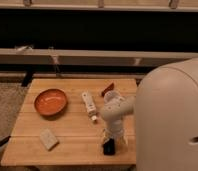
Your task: Push the eraser across the table
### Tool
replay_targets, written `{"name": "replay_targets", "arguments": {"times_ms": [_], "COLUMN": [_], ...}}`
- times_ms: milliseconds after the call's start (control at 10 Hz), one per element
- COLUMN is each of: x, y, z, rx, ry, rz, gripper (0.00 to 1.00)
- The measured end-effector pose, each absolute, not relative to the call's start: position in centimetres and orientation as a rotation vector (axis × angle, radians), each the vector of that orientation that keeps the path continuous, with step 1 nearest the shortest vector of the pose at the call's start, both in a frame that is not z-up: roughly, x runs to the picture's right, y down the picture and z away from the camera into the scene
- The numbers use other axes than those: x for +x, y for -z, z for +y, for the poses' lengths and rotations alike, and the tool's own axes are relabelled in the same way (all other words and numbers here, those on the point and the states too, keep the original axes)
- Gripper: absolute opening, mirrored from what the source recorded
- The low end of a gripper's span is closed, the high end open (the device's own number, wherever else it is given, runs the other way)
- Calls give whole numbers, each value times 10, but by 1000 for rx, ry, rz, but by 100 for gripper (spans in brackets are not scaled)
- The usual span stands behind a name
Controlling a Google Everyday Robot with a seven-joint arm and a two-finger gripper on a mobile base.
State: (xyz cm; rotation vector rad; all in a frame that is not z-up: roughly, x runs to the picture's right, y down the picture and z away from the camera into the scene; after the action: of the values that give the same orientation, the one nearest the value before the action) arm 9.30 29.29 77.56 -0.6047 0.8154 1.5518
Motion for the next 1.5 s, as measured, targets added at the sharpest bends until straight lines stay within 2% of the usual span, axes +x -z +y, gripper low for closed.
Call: {"name": "replay_targets", "arguments": {"times_ms": [800, 1500], "x": [122, 162], "y": [-780, -772], "z": [279, 286], "rx": [-553, -519], "ry": [-1625, -1687], "rz": [841, 890], "gripper": [80, 80]}}
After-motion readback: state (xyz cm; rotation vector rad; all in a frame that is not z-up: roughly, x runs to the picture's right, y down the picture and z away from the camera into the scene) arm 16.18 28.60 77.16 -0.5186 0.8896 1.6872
